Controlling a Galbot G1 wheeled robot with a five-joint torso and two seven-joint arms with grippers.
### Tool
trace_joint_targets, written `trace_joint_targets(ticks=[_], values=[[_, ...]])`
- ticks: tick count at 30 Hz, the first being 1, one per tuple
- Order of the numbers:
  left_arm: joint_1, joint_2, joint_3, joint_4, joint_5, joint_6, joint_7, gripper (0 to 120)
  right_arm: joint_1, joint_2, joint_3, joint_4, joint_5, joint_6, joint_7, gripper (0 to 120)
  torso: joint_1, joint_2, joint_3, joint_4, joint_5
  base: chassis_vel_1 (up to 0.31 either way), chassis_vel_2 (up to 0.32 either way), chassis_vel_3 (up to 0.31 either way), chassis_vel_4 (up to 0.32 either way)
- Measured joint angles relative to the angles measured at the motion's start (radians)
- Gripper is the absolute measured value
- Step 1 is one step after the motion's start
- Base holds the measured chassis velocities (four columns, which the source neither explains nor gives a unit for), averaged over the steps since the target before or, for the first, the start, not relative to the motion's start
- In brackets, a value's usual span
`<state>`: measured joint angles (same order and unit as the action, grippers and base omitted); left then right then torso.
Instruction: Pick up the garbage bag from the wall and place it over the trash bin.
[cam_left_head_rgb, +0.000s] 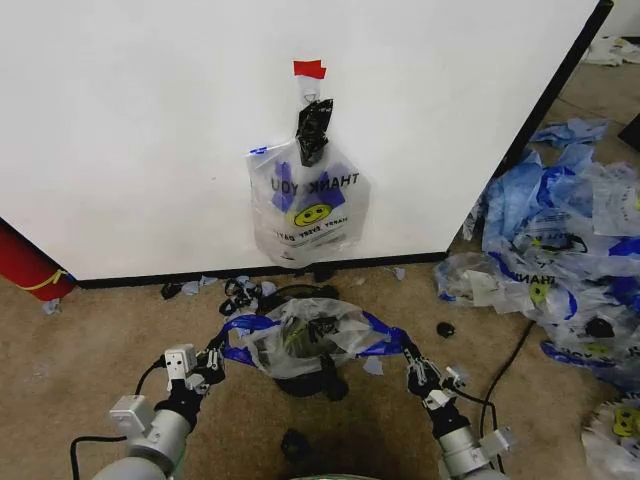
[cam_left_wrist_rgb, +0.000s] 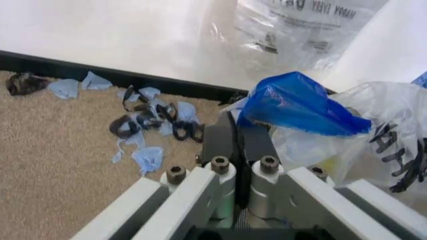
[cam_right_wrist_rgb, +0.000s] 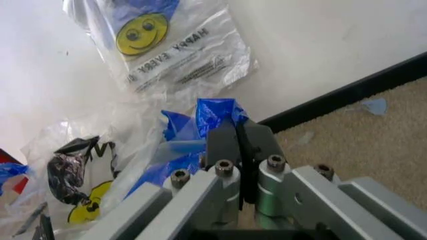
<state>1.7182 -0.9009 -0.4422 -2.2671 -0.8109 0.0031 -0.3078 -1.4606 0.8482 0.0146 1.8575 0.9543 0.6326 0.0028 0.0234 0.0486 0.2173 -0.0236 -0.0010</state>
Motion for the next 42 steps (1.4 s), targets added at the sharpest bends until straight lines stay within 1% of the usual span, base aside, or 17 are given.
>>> trace_joint_targets(ticks=[4, 10, 20, 35, 42], values=[[0.004, 0.000, -0.006, -0.008, -0.002, 0.001, -0.001, 0, -0.002, -0.001, 0.000, 0.010, 0.000, -0.002, 0.003, 0, 0.000, 0.000, 0.000, 0.0000, 0.0001, 0.000, 0.000, 0.000, 0.000], [0.032, -0.002, -0.012, -0.043, -0.002, 0.005, -0.003, 0, -0.019, -0.006, 0.005, 0.030, 0.001, -0.004, 0.006, 0, 0.000, 0.000, 0.000, 0.0000, 0.0001, 0.000, 0.000, 0.000, 0.000], [0.051, 0.002, -0.033, -0.087, -0.004, 0.010, -0.007, 0, -0.068, -0.025, 0.045, 0.074, 0.001, -0.004, 0.006, 0, 0.000, 0.000, 0.000, 0.0000, 0.0001, 0.000, 0.000, 0.000, 0.000], [0.064, -0.003, -0.060, -0.113, -0.010, 0.012, -0.016, 0, -0.120, -0.039, 0.085, 0.135, 0.002, 0.000, 0.006, 0, 0.000, 0.000, 0.000, 0.0000, 0.0001, 0.000, 0.000, 0.000, 0.000], [0.083, -0.003, -0.062, -0.132, -0.008, 0.012, -0.019, 0, -0.174, -0.051, 0.116, 0.159, 0.005, 0.009, -0.007, 0, 0.000, 0.000, 0.000, 0.0000, 0.0000, 0.000, 0.000, 0.000, 0.000]])
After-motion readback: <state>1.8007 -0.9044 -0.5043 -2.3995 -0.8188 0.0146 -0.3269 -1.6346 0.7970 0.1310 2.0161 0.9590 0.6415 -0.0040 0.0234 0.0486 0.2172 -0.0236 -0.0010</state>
